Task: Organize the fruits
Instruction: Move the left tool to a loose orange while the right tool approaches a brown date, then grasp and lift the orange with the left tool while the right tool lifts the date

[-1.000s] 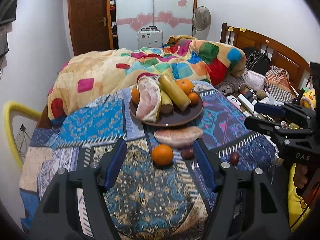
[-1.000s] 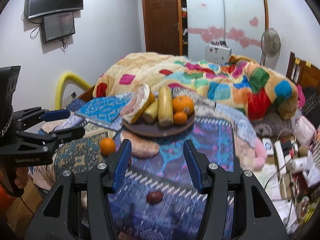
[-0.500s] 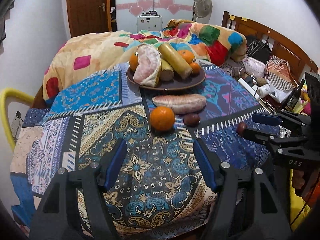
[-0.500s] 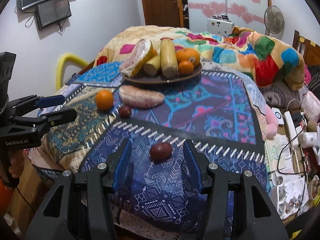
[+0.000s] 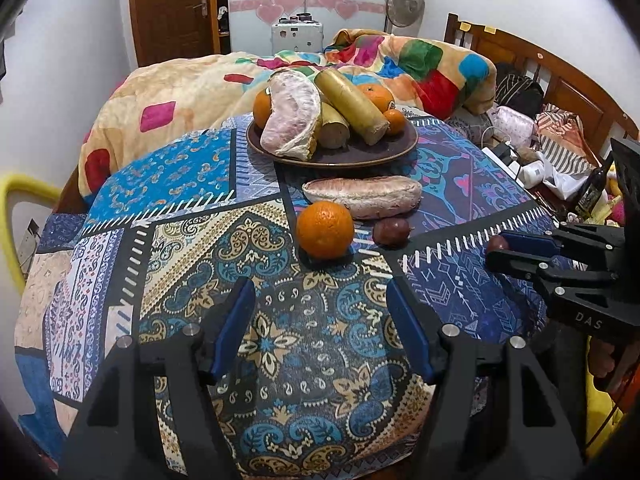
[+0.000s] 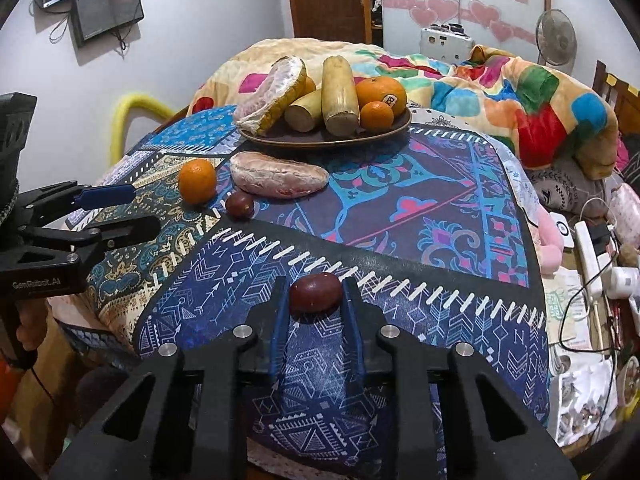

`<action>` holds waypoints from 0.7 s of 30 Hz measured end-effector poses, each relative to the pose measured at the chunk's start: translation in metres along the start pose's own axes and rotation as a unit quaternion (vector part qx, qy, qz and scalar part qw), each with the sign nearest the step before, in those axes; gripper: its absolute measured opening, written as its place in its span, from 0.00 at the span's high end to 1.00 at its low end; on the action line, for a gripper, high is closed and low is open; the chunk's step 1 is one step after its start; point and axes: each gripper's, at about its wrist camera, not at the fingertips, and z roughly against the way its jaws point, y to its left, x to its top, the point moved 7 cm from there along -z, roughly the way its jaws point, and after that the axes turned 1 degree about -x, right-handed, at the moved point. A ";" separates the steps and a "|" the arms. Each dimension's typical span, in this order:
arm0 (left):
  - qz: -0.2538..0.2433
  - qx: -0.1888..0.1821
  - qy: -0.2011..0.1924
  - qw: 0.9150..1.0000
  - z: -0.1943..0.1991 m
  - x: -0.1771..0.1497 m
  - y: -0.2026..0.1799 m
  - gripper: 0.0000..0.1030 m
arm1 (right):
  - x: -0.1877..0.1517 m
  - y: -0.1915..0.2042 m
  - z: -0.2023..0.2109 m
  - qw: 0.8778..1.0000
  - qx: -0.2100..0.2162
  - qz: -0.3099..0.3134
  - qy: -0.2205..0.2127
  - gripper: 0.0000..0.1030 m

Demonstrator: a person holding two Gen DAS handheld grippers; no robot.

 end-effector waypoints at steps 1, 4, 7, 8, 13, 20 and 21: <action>0.000 -0.001 0.000 1.000 -0.001 0.001 0.000 0.33 | 0.000 0.000 0.000 1.000 0.002 0.000 0.000 0.78; -0.001 -0.003 -0.001 1.000 -0.007 0.007 0.001 0.34 | 0.003 -0.001 0.000 1.000 0.003 0.000 -0.004 0.78; -0.004 -0.004 -0.002 1.000 -0.011 0.014 0.001 0.36 | 0.009 -0.002 0.001 1.000 0.004 -0.001 -0.010 0.78; -0.005 -0.003 -0.002 1.000 -0.013 0.017 0.001 0.37 | 0.011 -0.003 0.002 1.000 0.003 -0.001 -0.013 0.78; -0.005 -0.009 -0.002 1.000 -0.022 0.026 0.001 0.43 | 0.022 -0.007 0.003 1.000 -0.002 0.000 -0.027 0.78; -0.009 -0.017 0.006 1.000 -0.037 0.032 -0.005 0.61 | 0.029 -0.014 0.000 0.999 -0.003 -0.003 -0.033 0.78; -0.008 -0.016 0.006 1.000 -0.038 0.032 -0.005 0.62 | 0.029 -0.015 -0.001 0.999 -0.003 -0.004 -0.033 0.78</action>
